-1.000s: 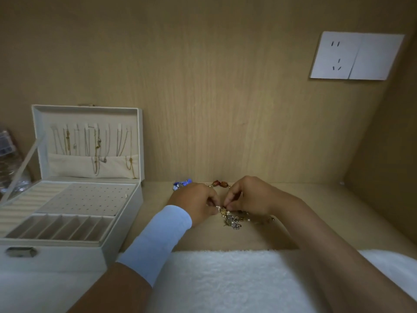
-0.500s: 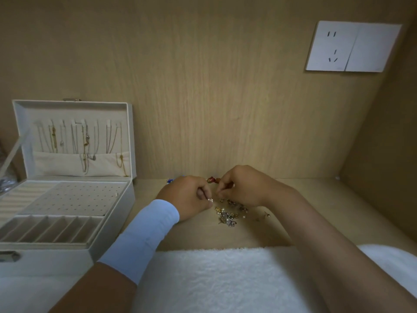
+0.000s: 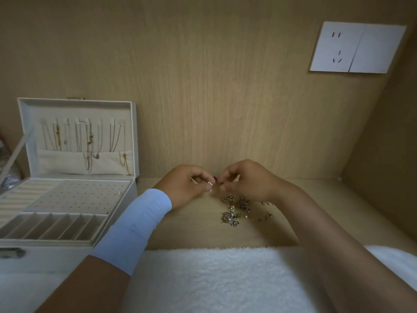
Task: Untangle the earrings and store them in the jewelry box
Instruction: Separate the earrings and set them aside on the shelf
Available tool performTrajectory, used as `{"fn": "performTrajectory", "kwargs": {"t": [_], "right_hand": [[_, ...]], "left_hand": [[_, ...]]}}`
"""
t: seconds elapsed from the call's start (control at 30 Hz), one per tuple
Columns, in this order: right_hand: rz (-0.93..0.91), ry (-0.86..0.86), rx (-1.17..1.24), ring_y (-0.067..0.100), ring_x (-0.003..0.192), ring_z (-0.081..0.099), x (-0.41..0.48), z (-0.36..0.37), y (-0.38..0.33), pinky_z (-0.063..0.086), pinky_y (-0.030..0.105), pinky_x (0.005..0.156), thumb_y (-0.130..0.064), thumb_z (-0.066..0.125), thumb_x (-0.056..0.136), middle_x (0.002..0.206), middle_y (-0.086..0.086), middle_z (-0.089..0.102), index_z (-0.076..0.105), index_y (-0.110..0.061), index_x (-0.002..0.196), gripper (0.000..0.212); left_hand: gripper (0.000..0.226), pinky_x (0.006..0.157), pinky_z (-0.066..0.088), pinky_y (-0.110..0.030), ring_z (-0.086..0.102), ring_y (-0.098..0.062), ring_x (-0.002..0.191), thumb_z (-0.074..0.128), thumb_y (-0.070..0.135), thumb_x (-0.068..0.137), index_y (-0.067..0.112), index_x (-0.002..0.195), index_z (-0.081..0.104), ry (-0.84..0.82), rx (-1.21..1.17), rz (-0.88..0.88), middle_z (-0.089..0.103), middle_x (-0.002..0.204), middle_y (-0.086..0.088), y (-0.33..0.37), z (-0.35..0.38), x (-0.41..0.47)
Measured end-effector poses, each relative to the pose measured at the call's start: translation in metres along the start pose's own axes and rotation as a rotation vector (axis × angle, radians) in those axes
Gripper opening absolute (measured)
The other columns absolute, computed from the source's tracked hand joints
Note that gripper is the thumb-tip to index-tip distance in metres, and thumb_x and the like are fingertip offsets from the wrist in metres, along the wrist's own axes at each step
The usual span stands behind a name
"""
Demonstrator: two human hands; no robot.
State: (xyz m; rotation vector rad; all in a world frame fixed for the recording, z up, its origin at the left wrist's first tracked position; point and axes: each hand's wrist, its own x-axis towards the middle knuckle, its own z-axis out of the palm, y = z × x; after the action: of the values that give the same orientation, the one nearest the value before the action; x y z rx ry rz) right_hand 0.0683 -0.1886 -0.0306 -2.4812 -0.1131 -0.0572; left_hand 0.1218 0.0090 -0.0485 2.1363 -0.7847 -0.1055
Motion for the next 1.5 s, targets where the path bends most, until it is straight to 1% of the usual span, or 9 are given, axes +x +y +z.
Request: {"fn": "performTrajectory", "kwargs": {"t": [0.13,0.23,0.43,0.57,0.67,0.83,1.03,1.2,1.5], "right_hand": [[-0.029,0.018,0.381,0.006,0.055,0.058,-0.003,0.001,-0.013,0.047,0.016,0.051,-0.003,0.076,0.085,0.086,0.011,0.077,0.077,-0.009,0.101,0.016],[0.012,0.096,0.474,0.002,0.050,0.056,-0.001,0.003,-0.013,0.044,0.016,0.050,-0.004,0.080,0.081,0.065,-0.001,0.071,0.077,-0.009,0.089,0.009],[-0.030,0.043,0.356,-0.001,0.050,0.052,-0.001,-0.001,-0.004,0.042,0.014,0.052,-0.006,0.082,0.080,0.066,-0.004,0.068,0.078,-0.009,0.091,0.012],[-0.010,-0.108,-0.083,-0.007,0.064,0.061,-0.002,-0.011,0.012,0.047,0.015,0.067,-0.008,0.078,0.082,0.082,-0.012,0.074,0.080,-0.028,0.085,0.021],[0.023,-0.208,-0.200,-0.009,0.069,0.061,-0.003,-0.007,0.014,0.045,0.013,0.070,-0.011,0.081,0.077,0.075,-0.021,0.070,0.081,-0.033,0.087,0.024],[0.043,-0.210,-0.260,-0.013,0.073,0.061,-0.002,0.002,0.010,0.048,0.012,0.073,-0.015,0.083,0.076,0.066,-0.036,0.064,0.081,-0.032,0.087,0.020],[0.013,-0.102,-0.173,-0.012,0.065,0.060,-0.004,-0.009,0.008,0.043,0.008,0.062,-0.021,0.086,0.076,0.076,-0.018,0.071,0.080,-0.029,0.082,0.012],[-0.026,0.099,0.140,0.002,0.046,0.055,-0.006,-0.009,-0.006,0.044,0.017,0.048,-0.012,0.084,0.079,0.081,0.007,0.074,0.078,-0.015,0.083,0.007],[-0.138,0.040,-0.115,-0.005,0.071,0.061,0.000,0.040,-0.020,0.043,0.005,0.064,-0.013,0.077,0.083,0.084,-0.009,0.072,0.080,-0.018,0.088,0.008]], "left_hand": [[0.010,0.051,0.043,-0.015,0.062,-0.008,0.063,0.067,0.013,0.091,0.022,0.095,0.068,0.030,-0.218,-0.054,0.072,0.078,0.007,0.004,-0.004,0.000],[0.009,0.045,0.042,-0.015,0.064,-0.007,0.063,0.066,0.014,0.092,0.018,0.101,0.066,0.048,-0.297,-0.080,0.072,0.072,0.009,0.009,-0.005,0.001],[0.016,0.058,0.045,-0.016,0.062,-0.003,0.061,0.080,0.020,0.079,0.019,0.090,0.069,0.082,-0.262,-0.084,0.072,0.073,0.006,0.008,0.001,-0.001],[0.015,0.059,0.047,-0.019,0.065,-0.007,0.062,0.073,0.019,0.087,0.026,0.099,0.067,0.051,-0.191,-0.107,0.075,0.082,0.007,0.002,-0.003,0.000],[0.018,0.062,0.046,-0.019,0.064,-0.005,0.063,0.068,0.016,0.090,0.032,0.097,0.070,0.001,-0.146,-0.086,0.076,0.083,0.009,0.000,-0.005,-0.001],[0.016,0.072,0.055,-0.026,0.066,-0.005,0.065,0.070,0.014,0.088,0.030,0.089,0.072,-0.044,-0.092,-0.075,0.077,0.084,0.004,0.000,-0.005,0.000],[0.009,0.071,0.045,-0.020,0.057,0.011,0.058,0.076,0.019,0.084,0.028,0.085,0.074,0.010,0.025,0.003,0.069,0.083,0.012,0.000,-0.011,-0.001],[0.021,0.074,0.056,-0.028,0.067,-0.010,0.068,0.070,0.017,0.088,0.037,0.088,0.074,-0.001,0.060,-0.003,0.072,0.084,0.013,0.002,-0.022,-0.008],[0.006,0.079,0.049,-0.018,0.065,0.000,0.079,0.075,0.022,0.082,0.027,0.081,0.077,-0.018,0.296,-0.136,0.072,0.079,0.013,-0.009,-0.031,-0.033]]}}
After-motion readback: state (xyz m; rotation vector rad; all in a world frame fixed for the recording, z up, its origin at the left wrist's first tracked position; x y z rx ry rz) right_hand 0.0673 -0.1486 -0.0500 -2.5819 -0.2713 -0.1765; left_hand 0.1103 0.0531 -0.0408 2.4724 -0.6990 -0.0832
